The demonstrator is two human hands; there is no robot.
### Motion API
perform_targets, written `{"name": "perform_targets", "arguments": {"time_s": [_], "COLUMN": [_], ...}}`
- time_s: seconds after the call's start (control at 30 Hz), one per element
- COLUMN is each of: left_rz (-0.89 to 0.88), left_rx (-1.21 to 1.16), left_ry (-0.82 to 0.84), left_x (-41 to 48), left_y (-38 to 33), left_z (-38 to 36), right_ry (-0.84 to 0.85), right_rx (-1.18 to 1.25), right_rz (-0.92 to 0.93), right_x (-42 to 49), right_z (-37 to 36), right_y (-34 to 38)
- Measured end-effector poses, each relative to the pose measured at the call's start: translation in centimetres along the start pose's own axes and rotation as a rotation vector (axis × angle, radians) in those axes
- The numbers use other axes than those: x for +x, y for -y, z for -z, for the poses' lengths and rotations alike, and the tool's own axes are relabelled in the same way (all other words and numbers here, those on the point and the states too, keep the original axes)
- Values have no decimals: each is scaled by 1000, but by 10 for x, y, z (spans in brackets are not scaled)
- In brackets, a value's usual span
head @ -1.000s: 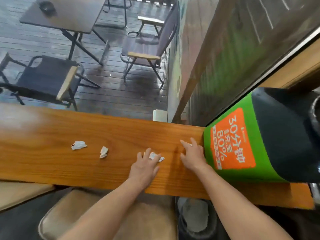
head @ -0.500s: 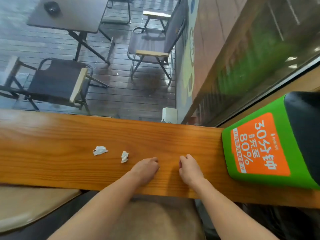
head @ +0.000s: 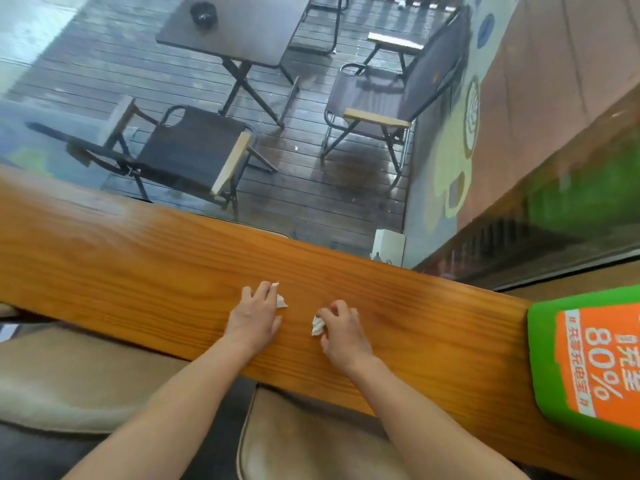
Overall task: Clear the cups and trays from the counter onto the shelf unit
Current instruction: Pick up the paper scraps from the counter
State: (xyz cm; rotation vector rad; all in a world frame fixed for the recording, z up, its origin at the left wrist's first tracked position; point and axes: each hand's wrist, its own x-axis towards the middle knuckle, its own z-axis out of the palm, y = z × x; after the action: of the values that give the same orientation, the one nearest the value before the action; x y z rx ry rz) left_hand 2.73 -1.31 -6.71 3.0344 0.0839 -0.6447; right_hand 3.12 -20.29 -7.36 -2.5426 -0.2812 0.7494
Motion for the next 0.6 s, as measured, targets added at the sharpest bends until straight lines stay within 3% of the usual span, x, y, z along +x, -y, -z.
{"name": "perform_targets", "arguments": {"time_s": [0.13, 0.33, 0.6], "left_rz": [33, -76, -252], "left_rx": [-24, -143, -173], "left_ry": [17, 56, 159], "left_x": [8, 11, -1], "left_y": [4, -3, -68], "left_z": [-11, -18, -13], "right_ry": [75, 15, -19], "right_rx": [-137, -233, -176], "right_rz": [61, 178, -16], "right_x": [7, 5, -46], "right_z": [-16, -21, 7], "right_y": [3, -1, -60]}}
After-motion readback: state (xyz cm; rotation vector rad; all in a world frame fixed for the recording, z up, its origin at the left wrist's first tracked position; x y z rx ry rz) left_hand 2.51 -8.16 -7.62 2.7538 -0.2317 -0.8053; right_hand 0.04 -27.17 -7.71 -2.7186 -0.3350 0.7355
